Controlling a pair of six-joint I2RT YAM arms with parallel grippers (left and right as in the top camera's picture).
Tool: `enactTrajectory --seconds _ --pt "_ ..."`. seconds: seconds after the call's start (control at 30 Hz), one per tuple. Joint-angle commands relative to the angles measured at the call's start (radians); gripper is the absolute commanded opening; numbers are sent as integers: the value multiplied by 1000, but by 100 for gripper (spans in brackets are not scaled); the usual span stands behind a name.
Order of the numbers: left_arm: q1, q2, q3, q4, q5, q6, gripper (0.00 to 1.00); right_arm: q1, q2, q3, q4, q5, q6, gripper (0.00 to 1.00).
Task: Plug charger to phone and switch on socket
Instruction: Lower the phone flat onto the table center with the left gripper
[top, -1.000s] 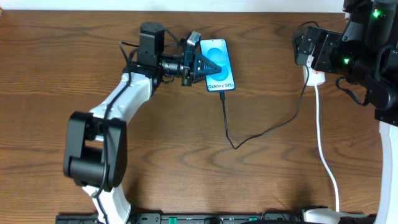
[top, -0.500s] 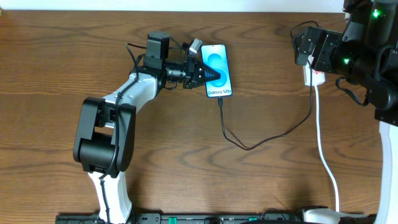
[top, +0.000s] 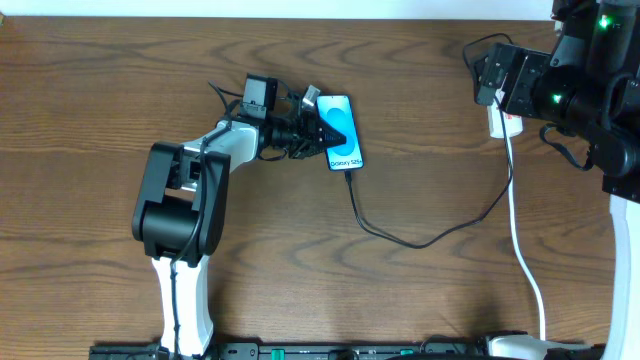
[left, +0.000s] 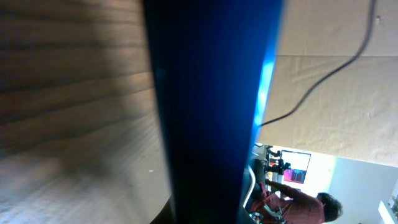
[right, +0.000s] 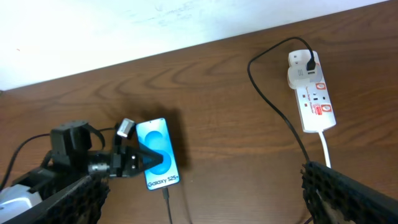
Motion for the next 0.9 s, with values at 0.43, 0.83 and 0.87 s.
enactTrajectory --seconds 0.43,0.83,0.87 --pt "1 19 15 -3 -40 32 8 -1 1 4 -5 -8 -11 99" --pt "-16 42 15 -17 -105 44 9 -1 1 4 -9 -8 -12 99" --pt "-20 48 15 -18 -113 44 9 -1 1 4 -9 -8 -12 99"
